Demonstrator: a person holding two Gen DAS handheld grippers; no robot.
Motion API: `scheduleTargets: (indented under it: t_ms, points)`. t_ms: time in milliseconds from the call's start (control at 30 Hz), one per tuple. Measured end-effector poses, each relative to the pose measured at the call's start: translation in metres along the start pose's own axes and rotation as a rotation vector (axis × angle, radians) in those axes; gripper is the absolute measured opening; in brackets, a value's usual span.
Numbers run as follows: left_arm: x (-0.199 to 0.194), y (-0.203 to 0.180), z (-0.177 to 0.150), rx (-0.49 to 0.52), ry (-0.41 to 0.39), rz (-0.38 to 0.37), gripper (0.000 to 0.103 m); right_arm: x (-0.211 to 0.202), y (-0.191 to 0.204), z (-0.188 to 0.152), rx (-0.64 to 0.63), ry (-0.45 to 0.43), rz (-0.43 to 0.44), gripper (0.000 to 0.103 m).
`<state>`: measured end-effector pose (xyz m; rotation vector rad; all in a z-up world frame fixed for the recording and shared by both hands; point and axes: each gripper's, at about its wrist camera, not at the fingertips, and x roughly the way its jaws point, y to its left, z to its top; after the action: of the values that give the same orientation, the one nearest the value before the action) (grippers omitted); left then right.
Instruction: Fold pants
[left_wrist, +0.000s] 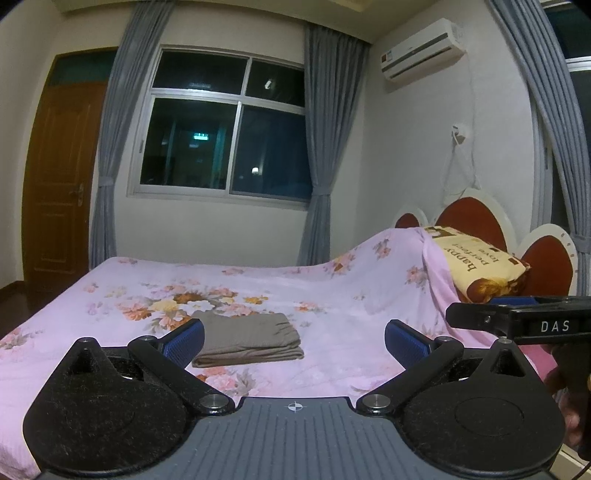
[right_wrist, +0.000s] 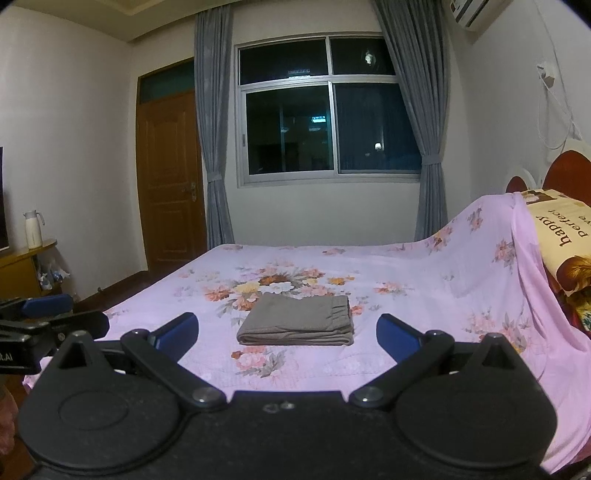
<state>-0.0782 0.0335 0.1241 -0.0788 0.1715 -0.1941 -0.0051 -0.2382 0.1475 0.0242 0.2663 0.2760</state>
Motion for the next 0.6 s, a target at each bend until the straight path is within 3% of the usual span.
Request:
scheduleTargets:
  t_ms: [600]
  points:
    - [-0.0004, -0.0022, 0.0016, -0.002, -0.007, -0.003, 0.103, -0.0018, 0.0034, 0.0016, -0.005, -0.008, -0.002, 0.103]
